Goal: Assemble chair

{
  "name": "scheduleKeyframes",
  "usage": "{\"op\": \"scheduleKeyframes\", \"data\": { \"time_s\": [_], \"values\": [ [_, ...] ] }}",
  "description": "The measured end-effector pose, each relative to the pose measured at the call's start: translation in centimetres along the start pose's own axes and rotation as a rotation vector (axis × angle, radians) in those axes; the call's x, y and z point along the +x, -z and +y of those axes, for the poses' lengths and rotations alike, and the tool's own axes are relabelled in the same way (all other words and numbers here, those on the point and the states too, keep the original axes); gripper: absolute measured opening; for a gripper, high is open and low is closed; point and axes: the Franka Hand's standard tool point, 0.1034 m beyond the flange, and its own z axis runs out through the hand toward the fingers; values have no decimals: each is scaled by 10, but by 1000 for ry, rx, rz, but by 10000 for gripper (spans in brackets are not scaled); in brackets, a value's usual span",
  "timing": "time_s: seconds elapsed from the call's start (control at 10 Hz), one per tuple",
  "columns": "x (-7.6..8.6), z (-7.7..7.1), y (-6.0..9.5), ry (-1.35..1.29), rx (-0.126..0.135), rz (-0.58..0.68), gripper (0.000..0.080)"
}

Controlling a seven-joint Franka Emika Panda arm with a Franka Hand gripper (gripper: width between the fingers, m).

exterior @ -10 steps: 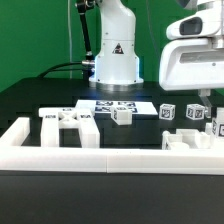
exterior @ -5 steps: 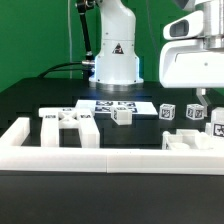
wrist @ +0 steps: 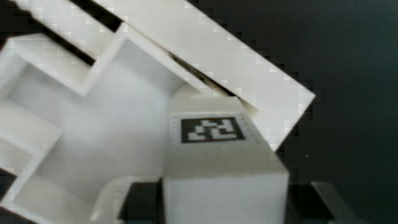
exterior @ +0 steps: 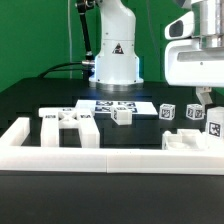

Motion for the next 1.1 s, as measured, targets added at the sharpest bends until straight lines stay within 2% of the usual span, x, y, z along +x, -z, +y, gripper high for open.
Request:
{"op": "scheduleKeyframes", "data": {
  "time_s": [0.4,0.6,0.7,0.8,1.1],
  "values": [
    [-3,0,-1,-200,2,-6,291],
    [-3,-1,-1,-189,2,-7,296],
    [-3,-1,-1,-153,2,-7,526],
    [-3,0,-1,-46,0,-6,623],
    [-7,0,-2,254,-3,-12,647]
  ]
}}
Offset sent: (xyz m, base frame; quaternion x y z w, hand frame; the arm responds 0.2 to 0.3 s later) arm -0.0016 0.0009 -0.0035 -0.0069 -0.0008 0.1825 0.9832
